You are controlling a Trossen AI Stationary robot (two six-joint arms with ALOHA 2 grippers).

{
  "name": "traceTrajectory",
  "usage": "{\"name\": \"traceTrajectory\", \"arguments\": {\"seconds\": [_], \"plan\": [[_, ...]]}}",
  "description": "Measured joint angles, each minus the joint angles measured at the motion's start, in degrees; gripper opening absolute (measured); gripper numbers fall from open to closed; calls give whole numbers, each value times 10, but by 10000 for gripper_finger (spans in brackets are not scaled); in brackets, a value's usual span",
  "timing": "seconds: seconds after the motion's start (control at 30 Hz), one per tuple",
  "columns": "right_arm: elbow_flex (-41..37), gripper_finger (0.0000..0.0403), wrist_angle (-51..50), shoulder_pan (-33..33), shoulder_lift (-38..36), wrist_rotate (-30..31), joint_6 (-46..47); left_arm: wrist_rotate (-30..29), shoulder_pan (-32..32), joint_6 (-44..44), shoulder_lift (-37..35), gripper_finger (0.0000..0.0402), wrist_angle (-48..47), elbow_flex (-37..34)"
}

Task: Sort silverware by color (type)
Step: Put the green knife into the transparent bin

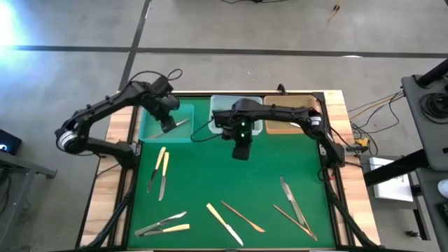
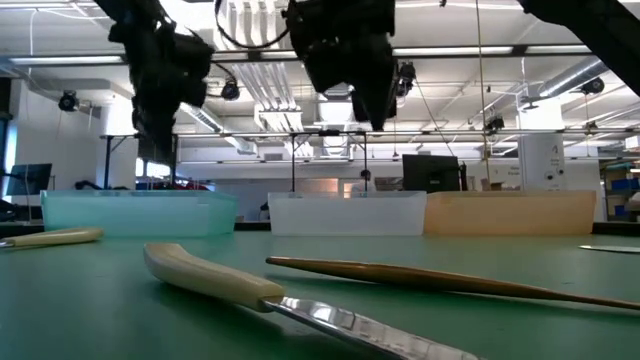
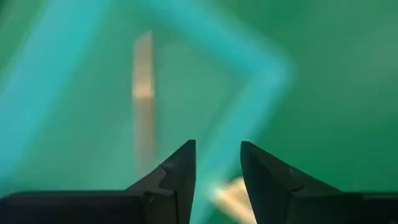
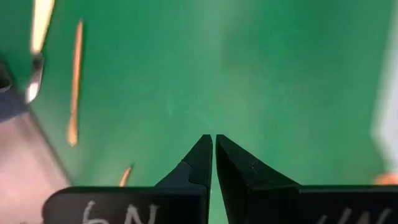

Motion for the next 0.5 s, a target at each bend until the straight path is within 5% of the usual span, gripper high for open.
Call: {"name": "traceTrajectory", "arguments": {"seconds": [0.13, 0.37, 0.5], "plan": [[-78, 13, 0, 14, -40, -5, 8, 139, -12, -44, -42, 109, 33, 28], [-290, 13, 7, 40, -167, -13, 77, 148, -54, -116, -117, 109, 102, 48], [-408, 13, 103, 63, -240, -47, 178, 149, -76, -151, -139, 109, 148, 48]]}}
